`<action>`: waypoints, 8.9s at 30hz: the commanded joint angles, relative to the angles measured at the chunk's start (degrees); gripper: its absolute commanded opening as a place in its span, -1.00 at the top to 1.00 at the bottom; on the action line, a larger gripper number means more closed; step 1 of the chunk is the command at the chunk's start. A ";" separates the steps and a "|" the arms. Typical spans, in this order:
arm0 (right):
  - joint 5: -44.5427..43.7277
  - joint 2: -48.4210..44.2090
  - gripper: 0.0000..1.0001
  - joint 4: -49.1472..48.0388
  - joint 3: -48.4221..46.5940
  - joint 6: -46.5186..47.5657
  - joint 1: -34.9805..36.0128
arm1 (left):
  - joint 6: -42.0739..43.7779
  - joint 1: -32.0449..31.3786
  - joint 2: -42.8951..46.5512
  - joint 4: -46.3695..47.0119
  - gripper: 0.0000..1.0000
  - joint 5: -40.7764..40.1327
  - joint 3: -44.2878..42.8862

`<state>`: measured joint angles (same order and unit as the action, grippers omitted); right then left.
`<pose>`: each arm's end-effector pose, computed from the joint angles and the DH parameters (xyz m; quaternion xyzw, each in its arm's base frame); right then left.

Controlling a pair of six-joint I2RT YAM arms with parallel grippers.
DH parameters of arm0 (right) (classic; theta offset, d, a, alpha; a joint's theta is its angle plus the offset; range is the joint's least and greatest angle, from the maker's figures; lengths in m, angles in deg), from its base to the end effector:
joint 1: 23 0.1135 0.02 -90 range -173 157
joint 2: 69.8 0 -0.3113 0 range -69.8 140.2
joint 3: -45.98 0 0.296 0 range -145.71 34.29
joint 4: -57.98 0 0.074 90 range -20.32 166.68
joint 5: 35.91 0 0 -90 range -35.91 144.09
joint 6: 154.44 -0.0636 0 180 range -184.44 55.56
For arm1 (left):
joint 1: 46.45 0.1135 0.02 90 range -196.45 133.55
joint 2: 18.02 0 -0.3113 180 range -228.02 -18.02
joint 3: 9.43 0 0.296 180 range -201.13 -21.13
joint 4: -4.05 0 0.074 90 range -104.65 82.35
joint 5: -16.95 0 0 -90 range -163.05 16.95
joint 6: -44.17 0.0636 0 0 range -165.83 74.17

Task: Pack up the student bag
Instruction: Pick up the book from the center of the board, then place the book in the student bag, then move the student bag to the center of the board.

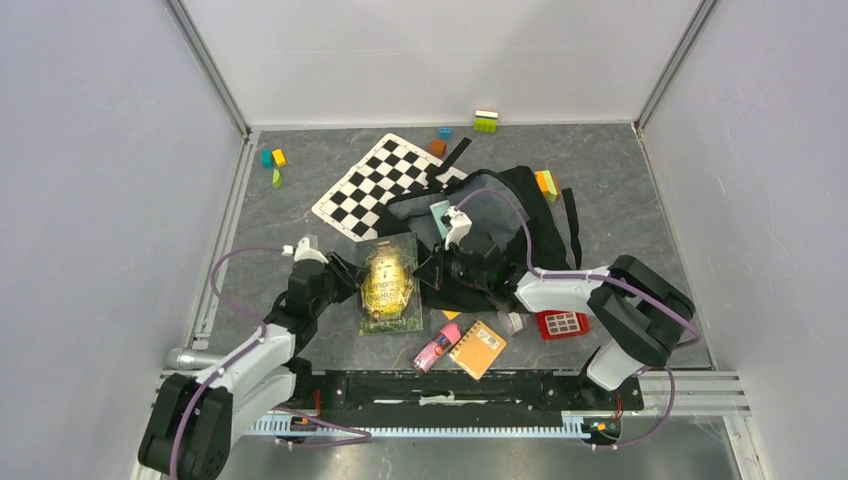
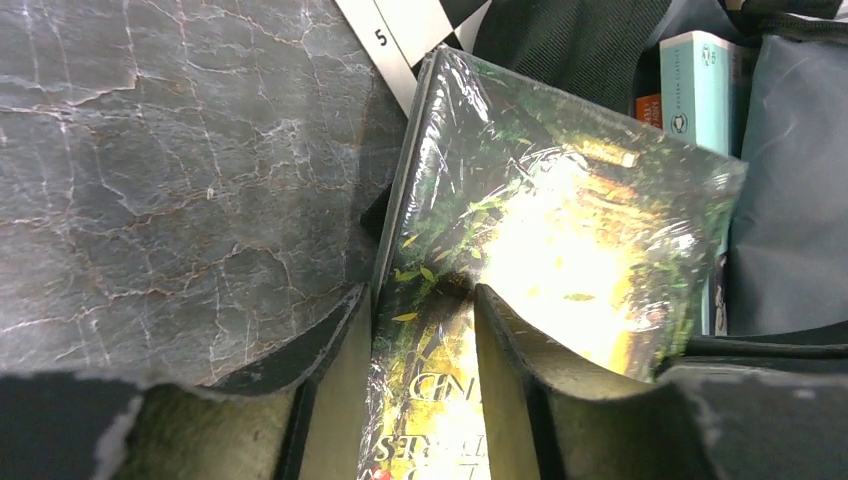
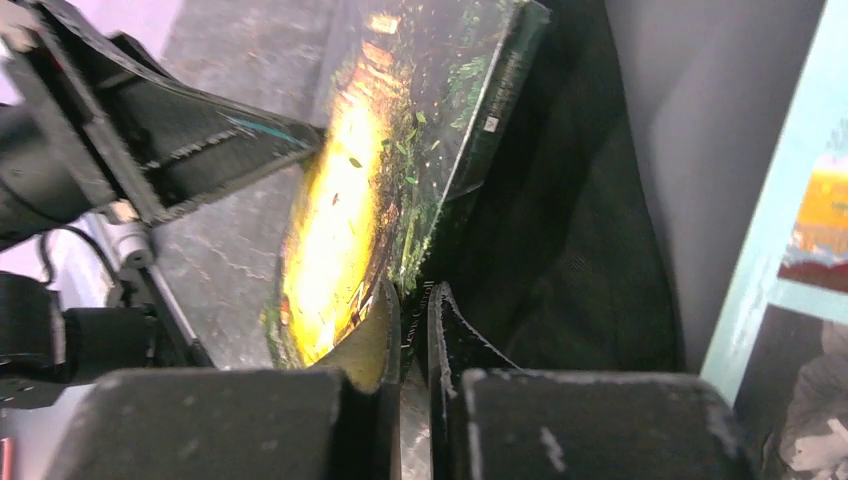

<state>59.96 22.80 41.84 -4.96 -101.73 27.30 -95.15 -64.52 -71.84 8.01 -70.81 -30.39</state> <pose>0.2372 0.2959 0.1686 -0.1228 0.8362 0.4000 0.3546 0.1944 -0.0660 0.1377 -0.2223 0.8319 -0.2959 0.4135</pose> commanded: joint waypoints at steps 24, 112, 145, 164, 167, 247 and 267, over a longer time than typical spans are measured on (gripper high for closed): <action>0.23 -22.86 1.00 0.76 -3.23 10.13 1.29 | 7.79 -0.74 41.88 -35.64 -0.99 5.68 -13.74; 29.81 -21.66 1.00 -34.85 2.59 -20.01 -4.31 | -18.52 -0.91 40.13 6.57 -0.83 40.69 -4.34; -38.24 -27.56 -0.96 60.29 -28.53 31.02 -14.42 | 0.11 -0.86 26.15 -22.72 0.96 26.54 -17.15; -6.02 -15.84 -0.66 53.58 -26.64 34.05 -29.20 | -4.48 -0.92 16.29 -11.53 0.96 28.46 -16.35; -2.33 -14.68 -0.34 54.38 -28.76 35.06 -29.30 | -5.24 -0.92 15.44 -9.93 0.96 28.20 -16.47; -10.79 -18.83 1.00 48.09 -46.66 30.65 -27.56 | -1.33 -17.53 -16.87 -17.41 -0.99 -13.62 -19.98; -21.41 -11.67 1.00 42.15 -49.18 35.07 -28.12 | 13.62 -14.89 -42.86 -2.26 0.96 -0.71 -52.57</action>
<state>43.67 9.29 92.57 -51.25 -68.82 -0.22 -88.70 -81.19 -109.90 2.92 -71.49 -74.08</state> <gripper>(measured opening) 0.012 0.053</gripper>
